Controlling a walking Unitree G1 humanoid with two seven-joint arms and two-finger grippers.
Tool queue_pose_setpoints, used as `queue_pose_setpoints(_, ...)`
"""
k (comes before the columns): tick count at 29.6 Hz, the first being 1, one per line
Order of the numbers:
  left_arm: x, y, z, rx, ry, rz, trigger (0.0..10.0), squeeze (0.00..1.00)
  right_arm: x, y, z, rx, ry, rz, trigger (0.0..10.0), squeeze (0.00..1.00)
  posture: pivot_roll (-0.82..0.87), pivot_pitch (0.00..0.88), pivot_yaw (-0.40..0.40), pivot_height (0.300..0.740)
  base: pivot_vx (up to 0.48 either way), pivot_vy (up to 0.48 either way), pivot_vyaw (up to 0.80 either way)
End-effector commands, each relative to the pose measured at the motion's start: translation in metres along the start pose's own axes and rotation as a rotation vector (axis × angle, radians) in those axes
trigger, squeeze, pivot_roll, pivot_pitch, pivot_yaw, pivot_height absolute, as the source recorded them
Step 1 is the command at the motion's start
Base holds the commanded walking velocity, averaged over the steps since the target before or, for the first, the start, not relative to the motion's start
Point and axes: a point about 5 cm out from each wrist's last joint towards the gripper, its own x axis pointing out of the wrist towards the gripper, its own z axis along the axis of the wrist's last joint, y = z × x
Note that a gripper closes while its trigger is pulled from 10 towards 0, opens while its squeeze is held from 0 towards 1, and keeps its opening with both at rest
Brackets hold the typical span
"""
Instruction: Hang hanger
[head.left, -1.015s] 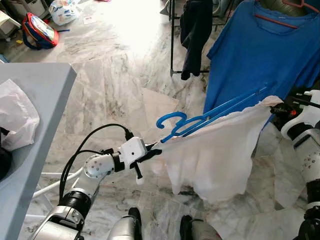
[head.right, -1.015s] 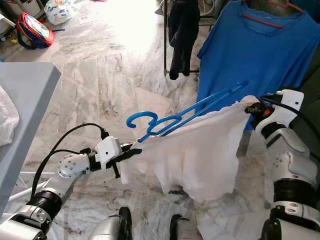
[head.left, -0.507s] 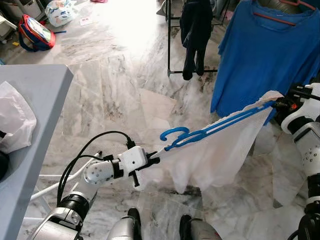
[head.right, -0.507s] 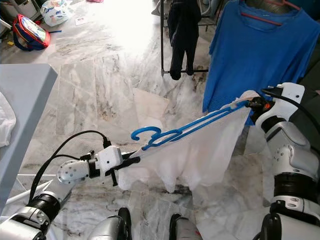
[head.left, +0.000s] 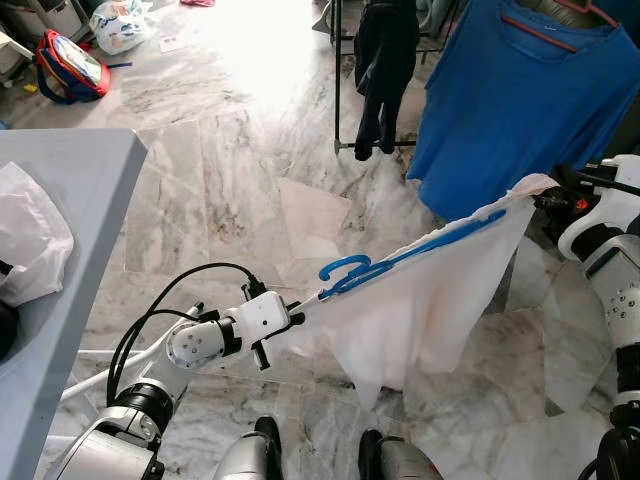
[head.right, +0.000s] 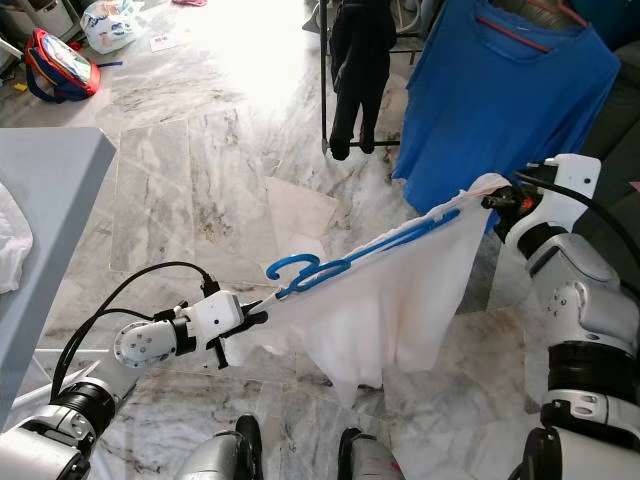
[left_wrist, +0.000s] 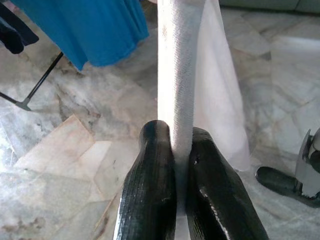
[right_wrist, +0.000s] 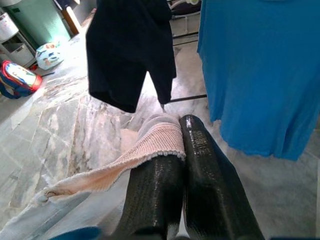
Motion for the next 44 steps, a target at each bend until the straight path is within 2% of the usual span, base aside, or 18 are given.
queue_pose_setpoints(1,-0.0147,-0.007,-0.022,-0.033,0.107,-0.018,0.0,0.0,-0.0066,-0.0093,0.0214,-0.042,-0.065,-0.036,0.0,0.0,-0.06,0.262,-0.005,0.74,0.0,0.0,0.0)
queue_pose_setpoints(44,-0.0145,-0.0067,-0.0226,-0.03,0.115,-0.012,0.0,0.0,-0.0068,-0.0081,0.022,-0.042,-0.063,-0.032,0.0,0.0,-0.06,0.261,-0.005,0.74,0.0,0.0,0.0)
